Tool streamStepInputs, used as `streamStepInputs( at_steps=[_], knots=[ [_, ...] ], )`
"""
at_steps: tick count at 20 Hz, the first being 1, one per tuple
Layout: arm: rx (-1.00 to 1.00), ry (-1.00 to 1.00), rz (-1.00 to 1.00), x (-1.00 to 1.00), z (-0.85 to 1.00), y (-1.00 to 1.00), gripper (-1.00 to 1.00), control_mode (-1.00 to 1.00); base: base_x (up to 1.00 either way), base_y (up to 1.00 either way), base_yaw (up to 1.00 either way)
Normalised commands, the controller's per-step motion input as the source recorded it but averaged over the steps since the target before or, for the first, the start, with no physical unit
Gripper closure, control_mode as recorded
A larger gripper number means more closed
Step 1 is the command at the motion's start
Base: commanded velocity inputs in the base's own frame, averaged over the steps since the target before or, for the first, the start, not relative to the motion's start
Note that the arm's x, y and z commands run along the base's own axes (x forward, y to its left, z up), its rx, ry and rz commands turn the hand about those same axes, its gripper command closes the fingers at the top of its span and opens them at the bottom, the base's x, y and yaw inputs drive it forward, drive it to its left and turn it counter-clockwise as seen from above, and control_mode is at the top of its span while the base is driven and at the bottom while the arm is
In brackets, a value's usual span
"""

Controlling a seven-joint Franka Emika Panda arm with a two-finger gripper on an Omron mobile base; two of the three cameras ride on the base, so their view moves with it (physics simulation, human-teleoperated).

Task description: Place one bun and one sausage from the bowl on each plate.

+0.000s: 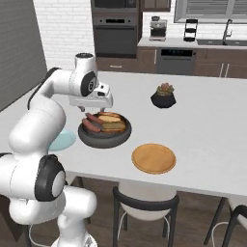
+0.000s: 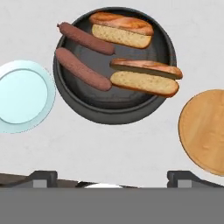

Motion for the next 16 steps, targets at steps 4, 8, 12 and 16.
streamStepInputs(
  at_steps=[4, 8, 12, 16],
  knots=[
    [-0.22, 0.32, 0.18, 0.96, -0.86, -0.29, -1.0, -1.0, 0.0, 0.0, 0.0],
    [-0.22, 0.17, 0.31, 0.9, -0.58, -0.11, -1.0, -1.0, 0.0, 0.0, 0.0],
    [-0.12, 0.13, 0.4, 0.88, -0.57, 0.0, -1.0, -1.0, 0.0, 0.0, 0.0],
    [0.0, 0.01, 0.35, 0.66, -0.62, -0.03, -1.0, -1.0, 0.0, 0.0, 0.0]
  ],
)
